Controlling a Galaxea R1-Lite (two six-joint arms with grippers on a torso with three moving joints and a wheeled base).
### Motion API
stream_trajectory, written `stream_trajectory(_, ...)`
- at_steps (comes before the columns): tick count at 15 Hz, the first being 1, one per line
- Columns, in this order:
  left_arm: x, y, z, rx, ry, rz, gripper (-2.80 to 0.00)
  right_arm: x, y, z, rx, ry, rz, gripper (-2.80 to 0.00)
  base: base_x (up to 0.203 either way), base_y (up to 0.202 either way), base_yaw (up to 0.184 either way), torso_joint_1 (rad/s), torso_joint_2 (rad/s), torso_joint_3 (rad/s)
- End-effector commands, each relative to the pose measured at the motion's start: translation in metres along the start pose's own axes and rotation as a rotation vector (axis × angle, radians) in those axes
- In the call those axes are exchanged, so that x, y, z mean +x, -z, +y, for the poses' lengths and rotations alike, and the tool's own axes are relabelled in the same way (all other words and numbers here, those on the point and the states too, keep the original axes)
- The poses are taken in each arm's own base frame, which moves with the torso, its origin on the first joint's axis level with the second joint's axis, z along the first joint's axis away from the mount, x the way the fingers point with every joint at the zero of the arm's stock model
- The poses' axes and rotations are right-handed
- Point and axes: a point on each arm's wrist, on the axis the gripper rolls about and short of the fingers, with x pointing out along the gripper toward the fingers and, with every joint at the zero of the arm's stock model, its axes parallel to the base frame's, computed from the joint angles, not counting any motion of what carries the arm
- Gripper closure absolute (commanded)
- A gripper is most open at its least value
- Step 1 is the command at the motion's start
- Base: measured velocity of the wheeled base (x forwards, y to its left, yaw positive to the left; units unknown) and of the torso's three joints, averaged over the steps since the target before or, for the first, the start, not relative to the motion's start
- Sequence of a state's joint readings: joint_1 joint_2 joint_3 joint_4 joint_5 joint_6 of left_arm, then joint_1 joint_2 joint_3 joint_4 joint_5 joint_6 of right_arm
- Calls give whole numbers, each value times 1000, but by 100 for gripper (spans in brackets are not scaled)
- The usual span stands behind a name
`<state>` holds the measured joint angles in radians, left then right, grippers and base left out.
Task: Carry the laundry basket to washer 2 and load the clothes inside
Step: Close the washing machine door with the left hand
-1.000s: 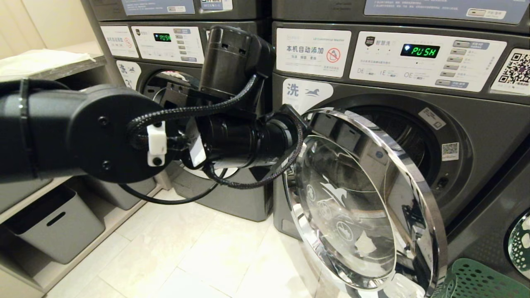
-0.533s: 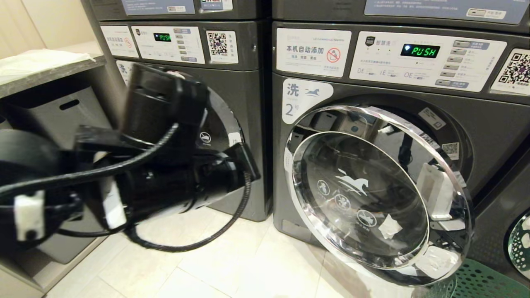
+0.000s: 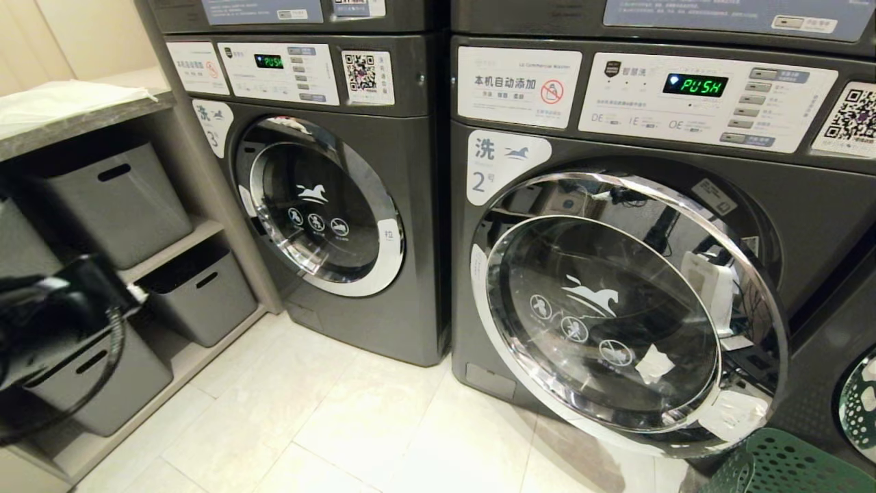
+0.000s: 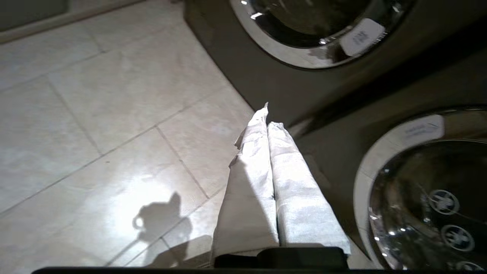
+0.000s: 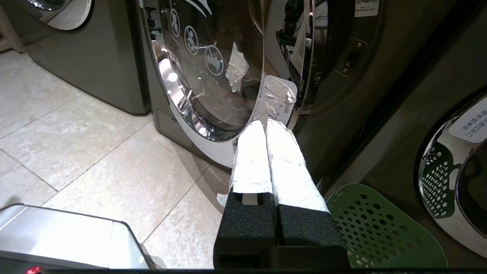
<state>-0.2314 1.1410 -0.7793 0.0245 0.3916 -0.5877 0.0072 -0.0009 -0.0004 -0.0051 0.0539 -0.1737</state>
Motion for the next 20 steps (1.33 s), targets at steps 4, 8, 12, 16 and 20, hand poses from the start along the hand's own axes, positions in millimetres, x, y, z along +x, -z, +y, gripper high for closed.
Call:
stream_trajectory(4,-82,73,94,86,-30,-140,0,0,0,0,-1,-2,-2,0,0,0,0,0,0,0)
stream_trajectory(8,-87,151,135,409,211,-34,0,0,0,0,73,14,4,0,0,0,0,0,0,0)
stream_trajectory(12,-85,160,138,592,468,80,0,0,0,-1,103,24,5,0,0,0,0,0,0,0)
stream_trajectory(16,-86,163,139,596,285,40,0,0,0,-1,99,21,4,0,0,0,0,0,0,0)
stream_trajectory(20,-95,170,143,585,226,-176,0,0,0,-1,129,24,1,0,0,0,0,0,0,0)
